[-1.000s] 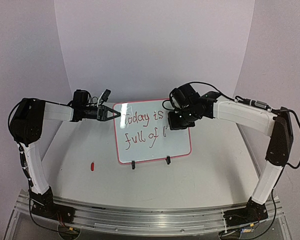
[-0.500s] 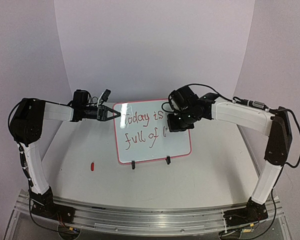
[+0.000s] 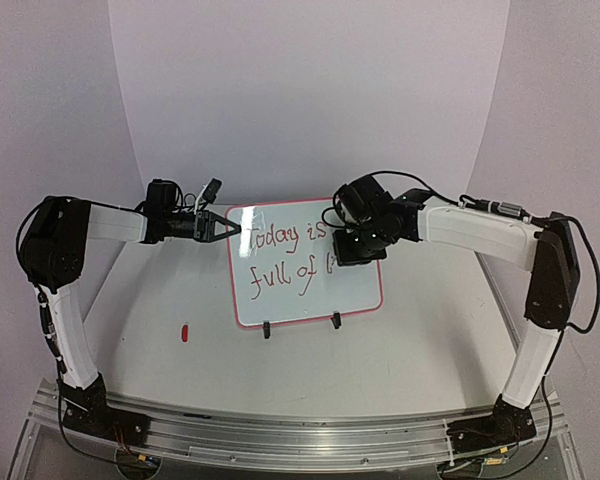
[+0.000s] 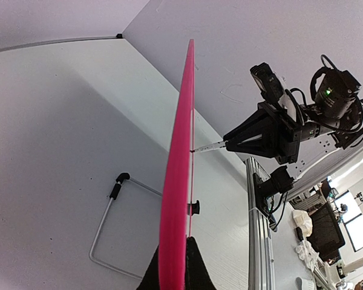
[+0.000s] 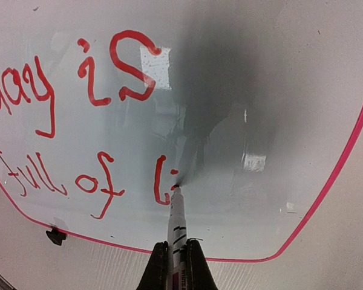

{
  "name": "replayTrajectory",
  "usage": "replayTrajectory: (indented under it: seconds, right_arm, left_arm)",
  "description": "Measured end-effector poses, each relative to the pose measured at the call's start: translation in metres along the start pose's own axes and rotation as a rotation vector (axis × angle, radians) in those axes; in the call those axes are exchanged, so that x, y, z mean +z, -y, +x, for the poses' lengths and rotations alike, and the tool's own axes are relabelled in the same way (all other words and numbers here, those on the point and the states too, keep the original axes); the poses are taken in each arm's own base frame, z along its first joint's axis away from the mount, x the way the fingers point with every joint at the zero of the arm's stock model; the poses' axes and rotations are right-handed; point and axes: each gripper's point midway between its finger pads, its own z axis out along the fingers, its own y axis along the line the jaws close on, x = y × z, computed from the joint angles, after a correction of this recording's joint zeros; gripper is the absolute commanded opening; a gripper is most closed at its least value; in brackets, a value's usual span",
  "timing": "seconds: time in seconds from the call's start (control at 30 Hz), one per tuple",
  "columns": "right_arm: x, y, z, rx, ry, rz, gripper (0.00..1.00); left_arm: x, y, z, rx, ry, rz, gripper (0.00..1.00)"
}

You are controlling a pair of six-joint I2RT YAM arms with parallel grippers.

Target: Write a sentence on the whiteboard

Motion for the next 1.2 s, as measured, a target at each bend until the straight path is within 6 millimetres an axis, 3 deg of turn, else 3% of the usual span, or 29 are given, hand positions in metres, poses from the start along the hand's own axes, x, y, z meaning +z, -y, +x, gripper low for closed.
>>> replayTrajectory:
  seconds: [0.73,1.2]
  right_arm:
    - [0.000,0.001,-0.001,0.007,0.005,0.011,0.00]
    - [0.003,0.000,0.010,0.023,-0.033,-0.003,0.00]
  left_arm:
    - [0.000,0.000,0.000,0.000,0.000,-0.001,0.00]
    - [0.000,0.000,0.000,0.000,0.000,0.000,0.00]
